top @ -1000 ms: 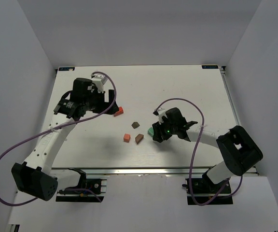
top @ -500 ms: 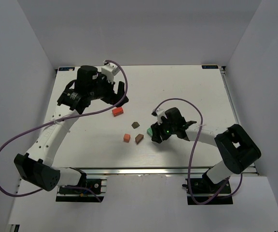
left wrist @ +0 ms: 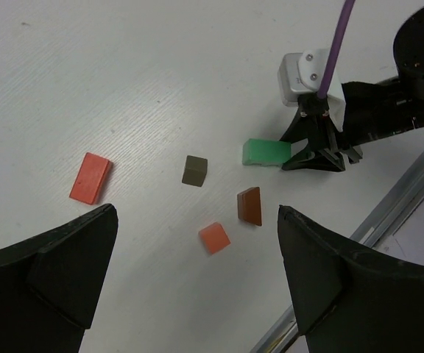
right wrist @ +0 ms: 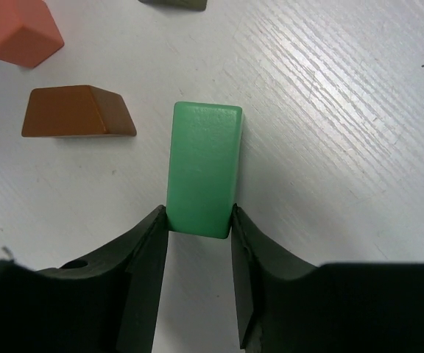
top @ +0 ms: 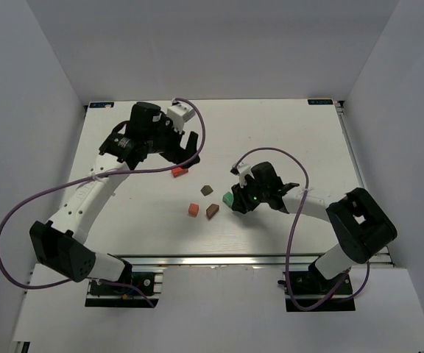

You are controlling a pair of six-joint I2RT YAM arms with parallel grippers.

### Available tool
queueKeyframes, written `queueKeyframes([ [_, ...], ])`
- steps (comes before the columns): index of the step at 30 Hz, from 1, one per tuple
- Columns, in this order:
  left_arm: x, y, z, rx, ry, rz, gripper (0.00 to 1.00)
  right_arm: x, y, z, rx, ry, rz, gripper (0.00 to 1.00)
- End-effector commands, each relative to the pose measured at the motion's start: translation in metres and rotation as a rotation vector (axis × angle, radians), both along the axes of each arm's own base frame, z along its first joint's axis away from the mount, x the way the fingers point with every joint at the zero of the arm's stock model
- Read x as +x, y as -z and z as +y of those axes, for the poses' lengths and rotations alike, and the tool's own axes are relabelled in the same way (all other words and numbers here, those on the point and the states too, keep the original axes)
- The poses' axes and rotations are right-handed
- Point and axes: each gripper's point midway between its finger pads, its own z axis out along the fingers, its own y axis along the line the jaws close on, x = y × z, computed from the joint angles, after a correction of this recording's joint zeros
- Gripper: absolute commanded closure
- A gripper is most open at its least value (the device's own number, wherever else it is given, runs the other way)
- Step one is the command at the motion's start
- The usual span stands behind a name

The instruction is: Build the wood block tower

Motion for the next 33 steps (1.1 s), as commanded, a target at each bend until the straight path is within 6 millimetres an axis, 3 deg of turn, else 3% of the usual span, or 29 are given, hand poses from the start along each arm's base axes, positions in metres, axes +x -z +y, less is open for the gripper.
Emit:
queueKeyframes([
  [1,-0.007,0.01,-0.02,0.036,0.16,-0.011,0.02,0.011,-0.036,0.018,0.07,-0.056,-0.072,0.71],
  [6,-0.014,0.013,-0.048,0.039,0.334,-0.05,0.02,-0.008,-0.073,0.027,0.133,-0.18,-0.051,0.77],
  [8,-0.014,0.011,-0.058,0.041,0.384,-0.074,0.02,-0.022,-0.099,0.032,0.202,-0.253,-0.06,0.78],
  [9,-0.02,-0.003,-0.07,0.009,0.448,-0.096,0.02,-0.026,-0.108,0.031,0.211,-0.275,-0.06,0.79],
  [15,-0.056,-0.012,-0.095,-0.044,0.661,-0.126,0.06,-0.056,-0.172,0.029,0.336,-0.407,-0.111,0.84],
  [19,-0.076,-0.016,-0.101,-0.07,0.732,-0.155,0.09,-0.067,-0.199,0.026,0.383,-0.461,-0.126,0.84],
  [25,-0.1,-0.035,-0.105,-0.12,0.784,-0.177,0.17,-0.066,-0.217,0.018,0.395,-0.457,-0.111,0.85],
  [28,-0.106,-0.032,-0.108,-0.123,0.779,-0.16,0.23,-0.064,-0.224,0.017,0.406,-0.46,-0.126,0.85],
  [33,-0.111,-0.009,-0.115,-0.087,0.761,-0.071,0.34,-0.063,-0.236,0.018,0.422,-0.467,-0.167,0.85],
])
